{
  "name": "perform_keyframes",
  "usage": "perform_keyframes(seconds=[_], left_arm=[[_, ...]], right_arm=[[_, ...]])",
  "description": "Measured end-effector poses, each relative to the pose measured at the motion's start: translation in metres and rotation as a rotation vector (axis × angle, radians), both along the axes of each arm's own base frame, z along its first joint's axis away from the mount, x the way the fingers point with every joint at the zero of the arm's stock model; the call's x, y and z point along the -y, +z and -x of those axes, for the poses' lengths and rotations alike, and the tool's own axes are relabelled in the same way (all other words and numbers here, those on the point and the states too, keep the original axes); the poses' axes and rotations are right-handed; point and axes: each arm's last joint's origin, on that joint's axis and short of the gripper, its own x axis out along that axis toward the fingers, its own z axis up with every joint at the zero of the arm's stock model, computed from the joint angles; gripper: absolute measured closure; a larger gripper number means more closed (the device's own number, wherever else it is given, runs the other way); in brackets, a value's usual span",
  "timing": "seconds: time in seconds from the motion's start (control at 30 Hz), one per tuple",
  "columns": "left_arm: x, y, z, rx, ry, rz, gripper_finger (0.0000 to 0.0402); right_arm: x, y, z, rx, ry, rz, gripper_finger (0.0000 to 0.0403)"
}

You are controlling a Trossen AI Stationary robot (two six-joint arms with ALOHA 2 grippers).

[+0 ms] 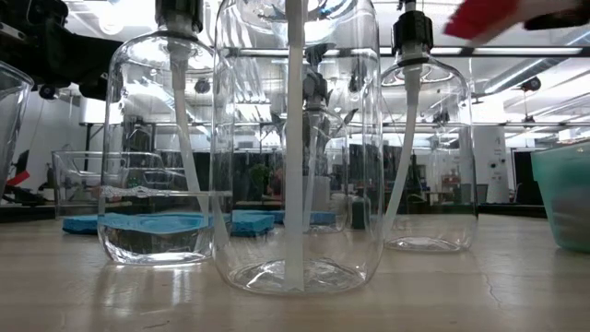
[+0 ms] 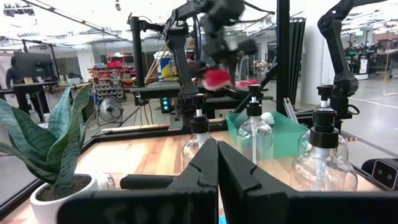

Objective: Pick & Place Kitchen Sink Supplies
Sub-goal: Put the red dish brush into the green bin

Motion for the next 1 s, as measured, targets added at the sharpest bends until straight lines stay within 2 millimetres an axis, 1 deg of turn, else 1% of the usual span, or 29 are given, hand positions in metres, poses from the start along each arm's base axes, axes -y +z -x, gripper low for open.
perform_keyframes(seconds=[0.23, 0.43, 0.63, 0.8, 1.0], left_arm=[[0.000, 0.000, 0.000, -0.001, 0.000, 0.000, 0.0401], [0.000, 0.000, 0.000, -0.001, 0.000, 0.000, 0.0401], [0.000, 0.000, 0.000, 0.000, 0.000, 0.000, 0.0401], [0.000, 0.000, 0.000, -0.001, 0.000, 0.000, 0.0401], [0.000, 0.000, 0.000, -0.001, 0.000, 0.000, 0.0401]], right_arm=[[-0.047, -0.026, 0.001, -0.127, 0.109, 0.058, 0.0359], [-0.075, -0.055, -0.001, -0.234, 0.176, 0.138, 0.0358], [-0.086, -0.081, -0.004, -0.372, 0.158, 0.246, 0.0358], [-0.093, -0.099, -0.011, -0.415, 0.183, 0.272, 0.0355], [-0.098, -0.111, -0.014, -0.446, 0.257, 0.291, 0.0352]])
